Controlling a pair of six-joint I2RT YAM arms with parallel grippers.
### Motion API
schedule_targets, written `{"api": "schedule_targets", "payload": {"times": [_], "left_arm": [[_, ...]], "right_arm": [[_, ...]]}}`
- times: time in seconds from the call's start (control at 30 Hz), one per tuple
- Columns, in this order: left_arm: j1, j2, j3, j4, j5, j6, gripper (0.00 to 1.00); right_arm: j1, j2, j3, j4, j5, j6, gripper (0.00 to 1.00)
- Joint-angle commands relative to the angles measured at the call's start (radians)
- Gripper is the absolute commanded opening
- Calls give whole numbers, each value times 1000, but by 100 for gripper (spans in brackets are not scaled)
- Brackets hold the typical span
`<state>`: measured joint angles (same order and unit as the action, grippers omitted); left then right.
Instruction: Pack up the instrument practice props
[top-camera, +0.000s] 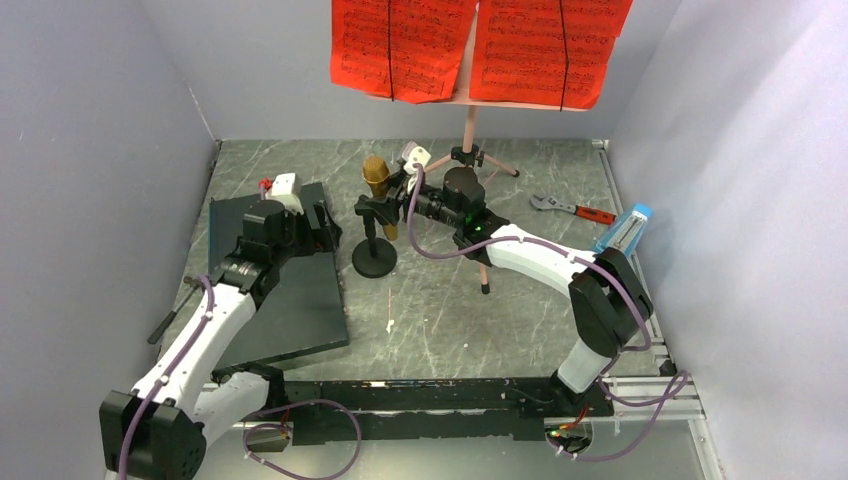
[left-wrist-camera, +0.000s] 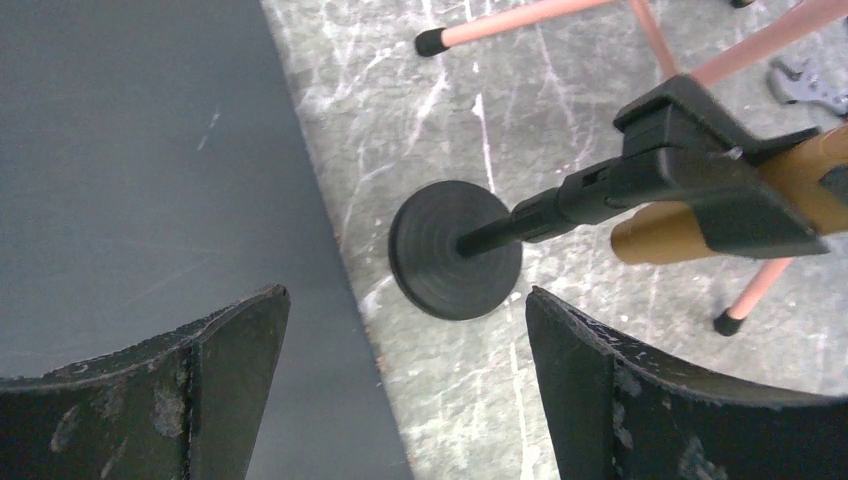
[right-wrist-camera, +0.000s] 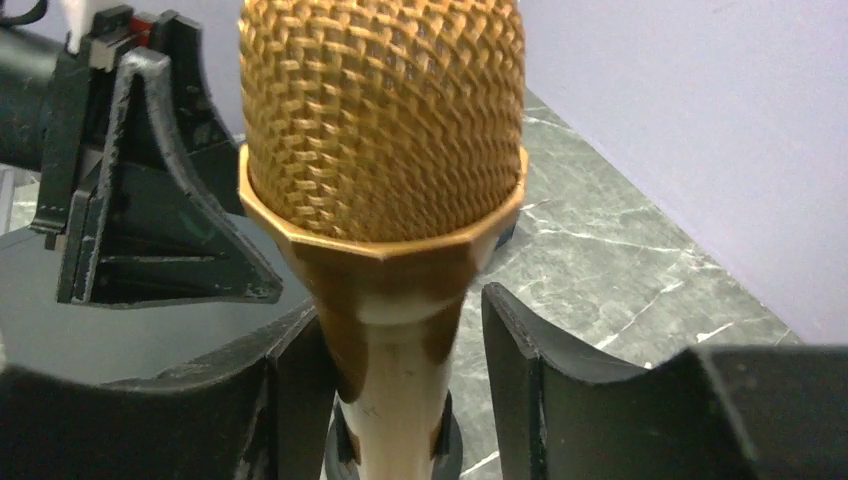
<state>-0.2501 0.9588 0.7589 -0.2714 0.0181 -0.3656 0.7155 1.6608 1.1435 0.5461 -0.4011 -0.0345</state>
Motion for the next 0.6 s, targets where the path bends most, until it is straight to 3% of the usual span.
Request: {"api": "schedule_targets", "payload": {"times": [0.0,0.3,0.47,0.57], "left_arm": [[7,40,104,83,94,-52,94],[22,67,143,131,207,53,94],[24,56,161,116,339,201,94],[24,41,157,106,495,342,94]], "right_arm": [[4,-18,47,32,-44,-29,51],[3,-131,-25,-38,-82,-21,14],[-10,-204,-80,-64,-112,5,10],[-17,-242,-100,-109,-161,8,9]]}}
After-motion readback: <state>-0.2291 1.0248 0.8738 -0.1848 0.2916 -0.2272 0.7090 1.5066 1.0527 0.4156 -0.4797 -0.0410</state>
